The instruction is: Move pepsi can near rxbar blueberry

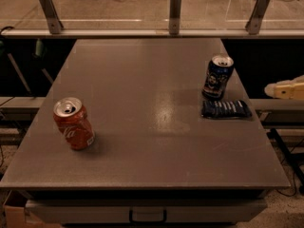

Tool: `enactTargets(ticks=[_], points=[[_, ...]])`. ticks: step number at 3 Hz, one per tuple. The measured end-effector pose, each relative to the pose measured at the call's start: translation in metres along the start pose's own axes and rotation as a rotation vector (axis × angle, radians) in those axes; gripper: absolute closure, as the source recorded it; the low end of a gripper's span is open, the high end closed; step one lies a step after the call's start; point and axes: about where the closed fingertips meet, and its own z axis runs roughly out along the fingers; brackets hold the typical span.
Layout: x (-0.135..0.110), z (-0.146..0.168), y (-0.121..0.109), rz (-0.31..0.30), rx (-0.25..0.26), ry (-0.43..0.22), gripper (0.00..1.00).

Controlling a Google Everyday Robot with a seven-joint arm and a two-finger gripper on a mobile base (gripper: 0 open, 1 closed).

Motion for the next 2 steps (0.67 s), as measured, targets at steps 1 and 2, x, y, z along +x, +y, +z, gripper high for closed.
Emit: enactTargets(ticks=[1,2], points=[[-0.044,-0.048,-0.023,-0.081,0.003,-0.088,0.00],[-0.064,-0.060,-0.030,-0.109,0.007,-0.116,0.00]])
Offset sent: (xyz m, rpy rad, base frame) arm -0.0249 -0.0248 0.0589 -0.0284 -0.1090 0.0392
